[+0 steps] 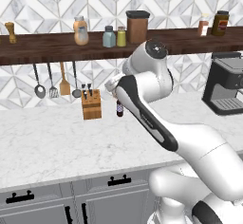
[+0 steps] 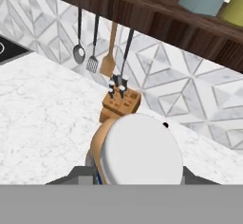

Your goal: Put the shaker and condiment bottle from the counter next to their counterparts in the cabinet.

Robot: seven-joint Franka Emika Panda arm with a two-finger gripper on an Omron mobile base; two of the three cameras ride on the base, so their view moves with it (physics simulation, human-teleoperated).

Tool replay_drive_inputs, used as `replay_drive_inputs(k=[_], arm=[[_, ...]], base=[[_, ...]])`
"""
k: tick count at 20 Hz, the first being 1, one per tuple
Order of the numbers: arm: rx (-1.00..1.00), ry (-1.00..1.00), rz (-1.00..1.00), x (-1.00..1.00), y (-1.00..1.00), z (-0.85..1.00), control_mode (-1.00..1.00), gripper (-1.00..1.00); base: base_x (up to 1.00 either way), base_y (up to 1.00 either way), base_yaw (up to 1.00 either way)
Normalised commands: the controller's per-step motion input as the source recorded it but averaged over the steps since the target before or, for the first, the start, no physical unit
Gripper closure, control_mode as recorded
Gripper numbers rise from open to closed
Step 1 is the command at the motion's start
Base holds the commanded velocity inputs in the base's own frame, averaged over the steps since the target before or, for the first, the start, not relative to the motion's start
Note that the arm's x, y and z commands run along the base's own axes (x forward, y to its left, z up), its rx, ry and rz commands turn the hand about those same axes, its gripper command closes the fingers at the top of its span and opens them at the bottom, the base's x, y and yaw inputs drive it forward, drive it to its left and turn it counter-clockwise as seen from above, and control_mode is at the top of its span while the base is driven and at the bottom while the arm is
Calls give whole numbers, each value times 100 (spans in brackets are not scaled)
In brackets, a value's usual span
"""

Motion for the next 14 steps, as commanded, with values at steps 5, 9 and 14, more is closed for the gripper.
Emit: replay_drive_inputs(k=[5,9,14], arm=[[0,0,0,-15,8,59,-100,100],[0,0,0,-16,6,61,-100,100],[0,0,0,-10,5,58,-100,100]], base=[[0,0,0],[0,0,0],[0,0,0]])
